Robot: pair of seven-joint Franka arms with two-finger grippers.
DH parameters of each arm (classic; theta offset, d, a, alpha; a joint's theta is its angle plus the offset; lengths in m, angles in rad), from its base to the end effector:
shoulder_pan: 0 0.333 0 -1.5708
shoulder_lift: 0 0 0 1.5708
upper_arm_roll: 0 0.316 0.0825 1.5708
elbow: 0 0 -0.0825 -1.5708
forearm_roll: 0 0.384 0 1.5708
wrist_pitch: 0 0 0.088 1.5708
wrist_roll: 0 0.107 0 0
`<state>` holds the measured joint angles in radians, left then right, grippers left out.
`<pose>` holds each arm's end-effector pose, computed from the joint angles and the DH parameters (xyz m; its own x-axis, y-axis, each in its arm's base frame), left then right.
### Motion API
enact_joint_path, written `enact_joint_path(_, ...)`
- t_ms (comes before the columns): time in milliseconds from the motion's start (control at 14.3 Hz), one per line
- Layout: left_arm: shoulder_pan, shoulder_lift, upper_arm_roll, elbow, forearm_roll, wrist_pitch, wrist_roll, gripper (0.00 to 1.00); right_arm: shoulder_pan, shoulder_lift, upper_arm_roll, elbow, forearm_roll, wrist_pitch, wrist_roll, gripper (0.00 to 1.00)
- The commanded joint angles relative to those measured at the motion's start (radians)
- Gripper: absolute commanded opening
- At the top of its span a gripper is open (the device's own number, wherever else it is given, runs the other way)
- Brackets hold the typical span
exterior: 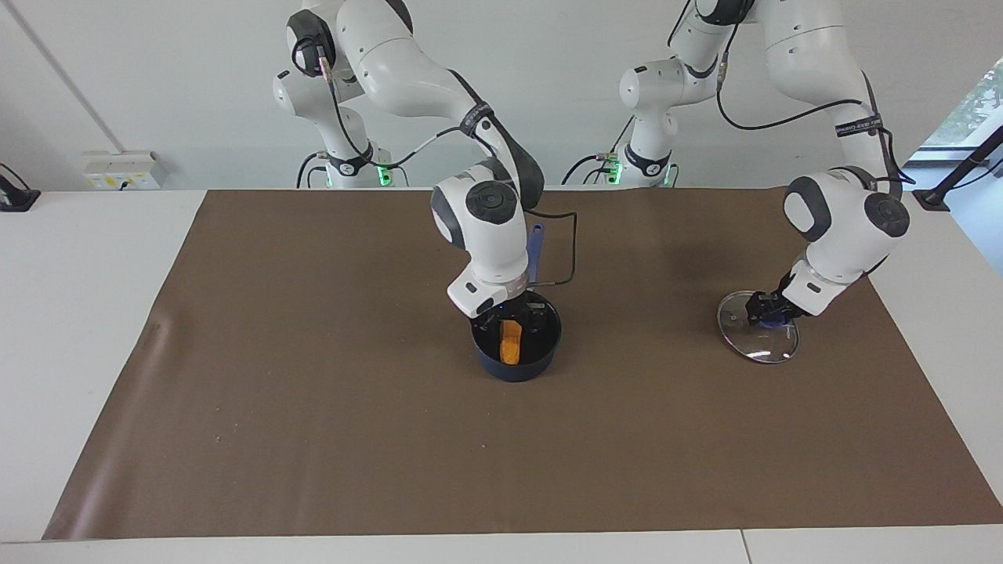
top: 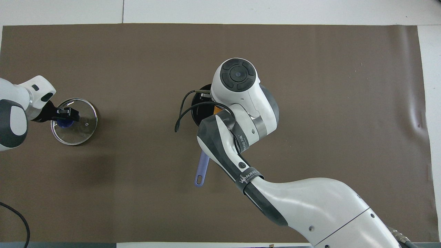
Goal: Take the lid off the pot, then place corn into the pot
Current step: 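Lower the corn into the pot and open the right gripper, then withdraw the right gripper while the left gripper sets the lid down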
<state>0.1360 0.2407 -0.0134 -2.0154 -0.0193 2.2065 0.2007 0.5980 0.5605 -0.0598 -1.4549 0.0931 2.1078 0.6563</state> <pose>0.5832 0.0714 0.3298 0.9968 -0.0665 -0.0451 -0.0653 -0.9975 0.0277 0.6099 0.3781 0.3683 0.9874 -0.1527 0.0414 -0.1481 -0.9841 -0.0979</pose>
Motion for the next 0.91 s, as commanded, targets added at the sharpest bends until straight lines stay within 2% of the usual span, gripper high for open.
enact_joint_path(0, 0.010, -0.037, -0.007, -0.042, 0.016, 0.035, 0.016, 0.00, -0.052, -0.045, -0.011, 0.019, -0.057, -0.078, -0.021, 1.00)
enact_joint_path(140, 0.010, -0.035, -0.007, -0.042, 0.016, 0.035, 0.029, 0.00, -0.143, -0.115, -0.014, 0.011, -0.084, -0.145, -0.091, 1.00)
enact_joint_path(420, 0.002, -0.031, -0.007, -0.040, 0.016, 0.042, 0.066, 0.00, -0.361, -0.263, -0.012, 0.010, -0.082, -0.355, -0.384, 1.00)
enact_joint_path(629, 0.000, -0.031, -0.007, -0.040, 0.016, 0.042, 0.069, 0.00, -0.460, -0.376, -0.012, -0.025, -0.082, -0.488, -0.484, 1.00)
enact_joint_path(699, 0.005, -0.031, -0.007, -0.040, 0.018, 0.042, 0.078, 0.13, -0.477, -0.448, -0.017, -0.101, -0.082, -0.482, -0.551, 1.00)
enact_joint_path(769, 0.004, -0.029, -0.007, -0.033, 0.016, 0.039, 0.085, 0.99, -0.501, -0.500, -0.017, -0.151, -0.085, -0.476, -0.585, 1.00)
enact_joint_path(839, 0.001, -0.029, -0.007, -0.022, 0.016, 0.030, 0.082, 1.00, -0.535, -0.533, -0.015, -0.168, -0.085, -0.491, -0.595, 1.00)
